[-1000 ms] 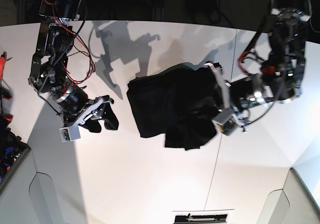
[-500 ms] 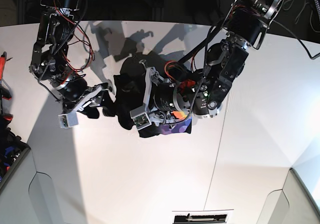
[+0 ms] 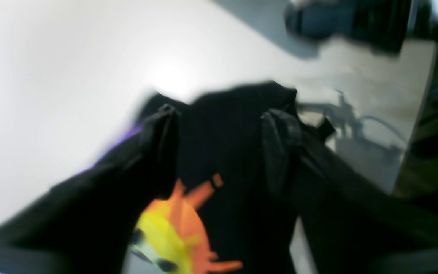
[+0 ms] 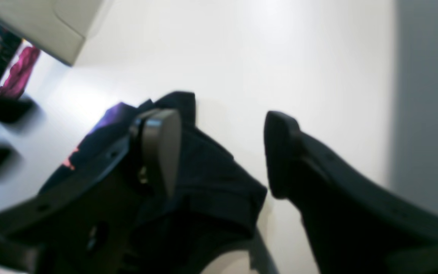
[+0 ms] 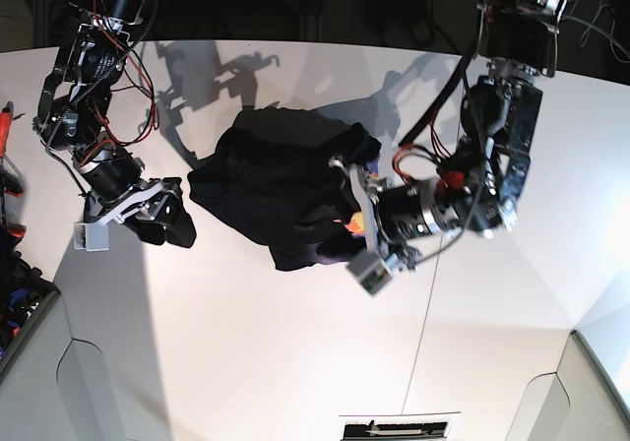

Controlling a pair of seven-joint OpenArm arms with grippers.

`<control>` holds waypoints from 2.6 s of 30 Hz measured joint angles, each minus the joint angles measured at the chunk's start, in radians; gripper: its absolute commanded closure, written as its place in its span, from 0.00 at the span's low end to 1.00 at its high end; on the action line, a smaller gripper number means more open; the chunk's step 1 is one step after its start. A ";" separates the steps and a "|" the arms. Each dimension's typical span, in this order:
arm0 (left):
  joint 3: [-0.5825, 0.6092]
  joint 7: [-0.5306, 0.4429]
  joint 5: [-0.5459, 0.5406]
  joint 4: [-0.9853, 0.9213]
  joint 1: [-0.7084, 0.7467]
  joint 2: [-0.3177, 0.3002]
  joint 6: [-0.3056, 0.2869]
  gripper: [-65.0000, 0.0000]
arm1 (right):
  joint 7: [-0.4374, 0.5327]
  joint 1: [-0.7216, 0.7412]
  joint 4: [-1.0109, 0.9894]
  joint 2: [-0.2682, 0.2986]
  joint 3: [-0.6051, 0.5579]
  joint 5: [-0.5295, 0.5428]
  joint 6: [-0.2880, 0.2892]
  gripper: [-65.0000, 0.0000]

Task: Layout the t-shirt on the table in an organized manner, then fold the t-shirt properly
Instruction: 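Fold the shirt end with the left gripper over toward the right gripper, then release the folded shirt and raise both grippers away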

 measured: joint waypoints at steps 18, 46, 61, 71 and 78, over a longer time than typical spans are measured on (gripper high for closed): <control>-0.158 -0.005 -0.060 0.061 0.051 -0.011 -0.052 0.82 | -0.042 -0.029 0.024 -0.001 -0.109 -0.012 0.007 1.00; -0.217 -0.087 -0.043 -0.120 0.343 0.208 -0.064 0.82 | 0.090 0.158 -0.312 -0.003 -0.335 -0.223 0.007 1.00; -0.248 0.005 -0.124 0.245 0.415 0.165 -0.074 0.83 | -0.055 0.193 -0.070 0.035 -0.220 -0.100 -0.001 1.00; -0.541 0.027 -0.117 0.367 0.764 0.069 -0.074 0.83 | -0.124 -0.285 0.326 0.130 -0.023 0.042 0.006 1.00; -0.684 0.075 -0.044 0.359 1.026 0.069 -0.071 0.83 | -0.135 -0.633 0.423 0.195 0.037 0.080 0.005 1.00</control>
